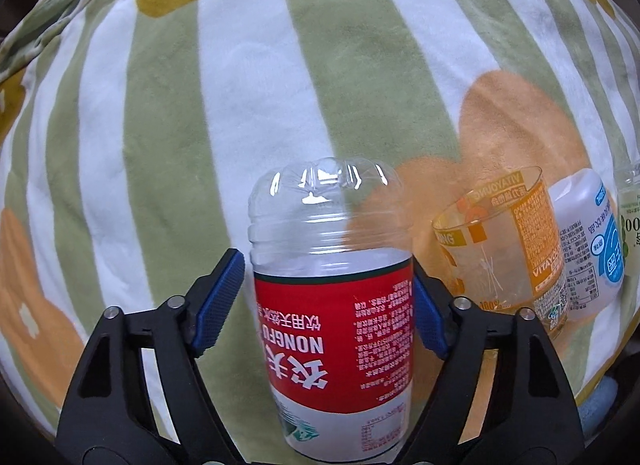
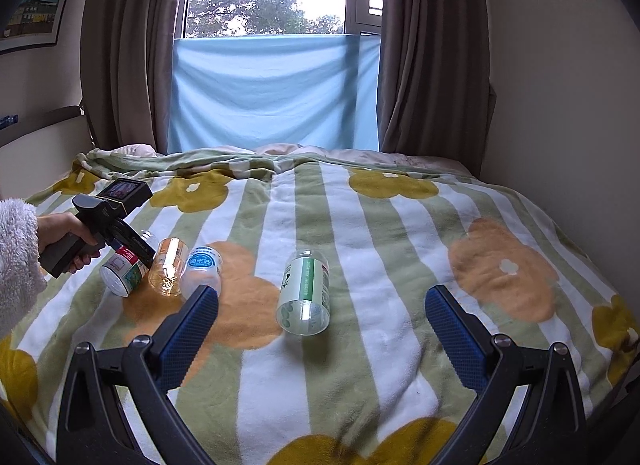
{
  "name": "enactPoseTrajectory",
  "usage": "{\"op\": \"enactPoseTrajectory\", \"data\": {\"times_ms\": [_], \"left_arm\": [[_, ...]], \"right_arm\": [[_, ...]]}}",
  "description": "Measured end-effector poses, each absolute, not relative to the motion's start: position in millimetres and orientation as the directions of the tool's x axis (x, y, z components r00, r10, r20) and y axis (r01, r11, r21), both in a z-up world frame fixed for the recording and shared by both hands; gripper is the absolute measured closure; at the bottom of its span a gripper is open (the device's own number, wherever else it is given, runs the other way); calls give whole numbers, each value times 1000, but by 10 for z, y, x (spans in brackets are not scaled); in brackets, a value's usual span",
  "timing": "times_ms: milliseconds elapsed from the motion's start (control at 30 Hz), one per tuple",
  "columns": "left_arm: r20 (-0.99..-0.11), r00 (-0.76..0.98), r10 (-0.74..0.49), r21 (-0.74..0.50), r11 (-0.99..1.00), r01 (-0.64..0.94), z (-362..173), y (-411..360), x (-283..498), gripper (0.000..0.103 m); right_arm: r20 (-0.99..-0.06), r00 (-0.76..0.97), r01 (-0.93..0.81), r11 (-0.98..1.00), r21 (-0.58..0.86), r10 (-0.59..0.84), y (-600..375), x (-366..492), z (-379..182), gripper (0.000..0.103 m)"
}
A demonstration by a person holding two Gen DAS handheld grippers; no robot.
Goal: Flip cup upside down
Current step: 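Reach the left gripper to the red-labeled plastic bottle and close on it, then lift the red-labeled bottle with the left gripper, set it down, open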
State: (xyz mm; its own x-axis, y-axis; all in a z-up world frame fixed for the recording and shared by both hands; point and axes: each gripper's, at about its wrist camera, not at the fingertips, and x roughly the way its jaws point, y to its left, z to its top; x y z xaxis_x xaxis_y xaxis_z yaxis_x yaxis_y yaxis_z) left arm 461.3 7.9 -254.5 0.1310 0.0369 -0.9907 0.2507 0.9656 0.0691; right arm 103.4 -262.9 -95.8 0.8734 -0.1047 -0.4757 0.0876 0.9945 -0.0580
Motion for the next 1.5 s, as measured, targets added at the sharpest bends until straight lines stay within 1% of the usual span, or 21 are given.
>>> {"op": "enactPoseTrajectory", "data": {"times_ms": [33,67,233,500,633,733,933,1067,1233,1367,1500], "left_arm": [[-992,123,28,58,966,253,-2549,74,4601,41],[-993,118,16,46,967,251,-2543,75,4590,44],[-989,149,15,50,970,237,-2415,110,4456,44],[-967,250,-50,-4,983,184,-1950,231,3989,44],[-958,267,-110,-51,975,217,-1710,178,3611,44],[-960,238,-148,-79,958,274,-1660,-7,3282,44],[-968,162,-192,-119,918,379,-1808,-489,2606,44],[-971,142,-194,-125,912,391,-1914,-646,2383,44],[-976,122,-179,-118,913,392,-2080,-829,2380,44],[-975,87,-205,-160,917,364,-2239,-935,2502,44],[-977,83,-198,-157,922,353,-2342,-1050,2634,44]], "right_arm": [[-477,873,86,995,-54,-102,-2627,1031,-958,0],[-479,873,84,995,-51,-98,-2631,1029,-954,0],[-473,876,80,996,-47,-92,-2597,1003,-924,0],[-438,895,78,997,-24,-80,-2560,888,-777,0],[-416,907,70,997,-18,-71,-2531,786,-676,0],[-402,913,66,998,-5,-62,-2516,691,-611,0],[-387,921,52,999,5,-46,-2475,503,-525,0],[-383,923,42,999,3,-38,-2461,378,-500,0],[-383,923,40,999,7,-34,-2468,308,-501,0],[-385,922,38,999,2,-35,-2467,294,-502,0],[-388,921,44,999,5,-39,-2484,299,-520,0]]}}
